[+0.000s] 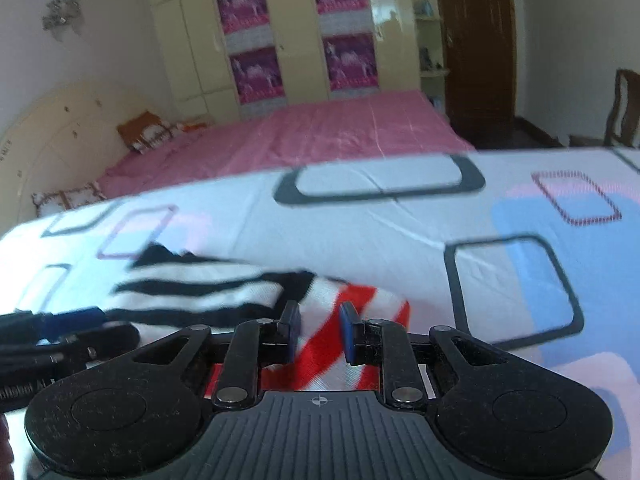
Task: Fold small clothes
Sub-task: 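Open both grippers and hold them above the rolled sweater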
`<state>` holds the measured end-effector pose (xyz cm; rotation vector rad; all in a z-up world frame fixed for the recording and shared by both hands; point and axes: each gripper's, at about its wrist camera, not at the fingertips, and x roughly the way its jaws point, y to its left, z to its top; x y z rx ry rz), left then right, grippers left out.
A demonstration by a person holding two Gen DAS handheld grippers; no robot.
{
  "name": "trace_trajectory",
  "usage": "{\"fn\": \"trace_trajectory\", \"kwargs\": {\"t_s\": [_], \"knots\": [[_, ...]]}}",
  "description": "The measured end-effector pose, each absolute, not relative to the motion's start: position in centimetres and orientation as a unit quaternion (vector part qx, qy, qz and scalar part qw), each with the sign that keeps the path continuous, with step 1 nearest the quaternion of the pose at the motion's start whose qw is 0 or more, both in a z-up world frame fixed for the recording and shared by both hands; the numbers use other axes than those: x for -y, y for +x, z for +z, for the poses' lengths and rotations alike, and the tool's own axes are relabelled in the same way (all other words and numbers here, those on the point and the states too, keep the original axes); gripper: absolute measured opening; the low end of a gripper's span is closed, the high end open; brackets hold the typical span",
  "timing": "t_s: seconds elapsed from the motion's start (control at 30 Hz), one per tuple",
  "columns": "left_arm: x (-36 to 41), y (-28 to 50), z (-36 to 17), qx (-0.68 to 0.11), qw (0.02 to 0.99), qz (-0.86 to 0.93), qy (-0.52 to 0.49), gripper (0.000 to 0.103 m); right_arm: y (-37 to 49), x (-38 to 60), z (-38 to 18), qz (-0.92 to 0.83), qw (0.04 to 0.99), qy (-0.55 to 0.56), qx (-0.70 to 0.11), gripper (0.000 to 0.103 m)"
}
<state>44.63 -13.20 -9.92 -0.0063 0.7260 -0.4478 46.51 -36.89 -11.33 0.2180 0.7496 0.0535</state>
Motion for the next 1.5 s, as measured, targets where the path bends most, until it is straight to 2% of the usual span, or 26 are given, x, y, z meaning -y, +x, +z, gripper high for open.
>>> {"fn": "trace_trajectory", "kwargs": {"t_s": [0.3, 0.63, 0.77, 1.2, 1.5], "knots": [[13.4, 45.1, -10.6, -0.358, 0.910, -0.209, 0.006, 0.049, 46.6, 37.3, -11.8, 0.023, 0.923, 0.106, -0.370, 0.021], [13.5, 43.2, -9.1, -0.355, 0.915, -0.190, 0.026, 0.049, 42.9, 37.8, -8.3, 0.049, 0.930, 0.116, -0.346, 0.022], [13.6, 41.6, -8.2, -0.352, 0.917, -0.185, 0.034, 0.054, 40.7, 37.3, -7.7, 0.061, 0.932, 0.101, -0.343, 0.022], [14.2, 37.6, -8.3, -0.355, 0.915, -0.180, 0.067, 0.054, 36.9, 36.3, -10.0, 0.043, 0.924, 0.037, -0.377, 0.022], [14.4, 36.8, -7.5, -0.356, 0.915, -0.173, 0.079, 0.054, 34.6, 37.1, -7.5, 0.055, 0.928, 0.078, -0.360, 0.022]]}}
